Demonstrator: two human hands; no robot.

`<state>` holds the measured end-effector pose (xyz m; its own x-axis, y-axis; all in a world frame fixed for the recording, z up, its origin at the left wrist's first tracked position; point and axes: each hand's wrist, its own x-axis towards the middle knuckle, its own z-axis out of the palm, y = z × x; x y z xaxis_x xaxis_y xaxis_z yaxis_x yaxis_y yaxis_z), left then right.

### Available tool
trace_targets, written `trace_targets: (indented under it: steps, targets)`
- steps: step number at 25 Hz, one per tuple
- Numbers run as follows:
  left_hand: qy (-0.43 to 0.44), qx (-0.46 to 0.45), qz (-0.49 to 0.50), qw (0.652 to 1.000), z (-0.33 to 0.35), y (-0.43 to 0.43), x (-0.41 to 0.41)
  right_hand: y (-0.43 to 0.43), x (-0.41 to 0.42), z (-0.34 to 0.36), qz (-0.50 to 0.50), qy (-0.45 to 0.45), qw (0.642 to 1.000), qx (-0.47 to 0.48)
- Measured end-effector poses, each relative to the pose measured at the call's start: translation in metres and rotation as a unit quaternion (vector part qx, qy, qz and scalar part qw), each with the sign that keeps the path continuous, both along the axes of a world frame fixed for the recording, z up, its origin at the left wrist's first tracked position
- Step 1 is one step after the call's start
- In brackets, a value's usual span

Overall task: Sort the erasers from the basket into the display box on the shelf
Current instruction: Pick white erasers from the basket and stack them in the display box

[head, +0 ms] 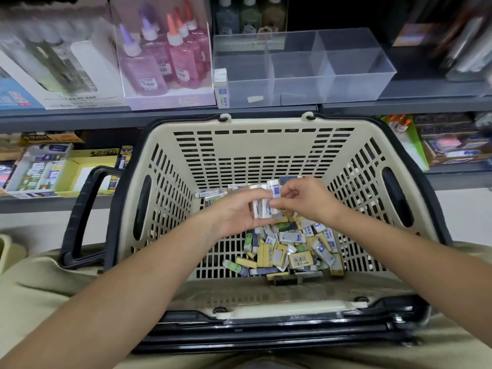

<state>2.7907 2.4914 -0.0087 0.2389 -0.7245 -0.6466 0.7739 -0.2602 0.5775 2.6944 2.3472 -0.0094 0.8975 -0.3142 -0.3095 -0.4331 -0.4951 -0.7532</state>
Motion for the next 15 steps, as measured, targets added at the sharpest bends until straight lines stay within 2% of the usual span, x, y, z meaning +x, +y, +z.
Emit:
trace_targets:
  steps: [5, 7, 8, 9, 11, 13, 15]
  targets:
    - [-0.051, 0.013, 0.001, 0.999, -0.013, 0.001, -0.005, -0.013, -0.007, 0.002, 0.007, 0.046, 0.986, 0.163]
    - [-0.067, 0.035, -0.002, 0.997, -0.015, 0.001, -0.006, -0.022, -0.012, -0.005, -0.01, 0.091, 0.982, 0.167]
    - [-0.071, 0.05, 0.005, 0.996, -0.016, 0.0, -0.005, -0.027, -0.015, -0.011, 0.009, 0.14, 0.984, 0.106]
    - [-0.073, 0.061, 0.012, 0.995, -0.016, 0.001, -0.004, -0.031, -0.018, -0.019, 0.056, 0.207, 0.977, 0.007]
    - [-0.08, 0.072, 0.012, 0.994, -0.018, 0.001, -0.002, -0.035, -0.028, -0.038, 0.167, 0.333, 0.914, -0.159]
    - [-0.089, 0.081, 0.001, 0.993, -0.019, 0.0, -0.002, -0.031, -0.035, -0.051, 0.226, 0.392, 0.864, -0.223]
    - [-0.097, 0.092, -0.005, 0.991, -0.02, 0.001, -0.001, -0.027, -0.038, -0.056, 0.236, 0.398, 0.853, -0.242]
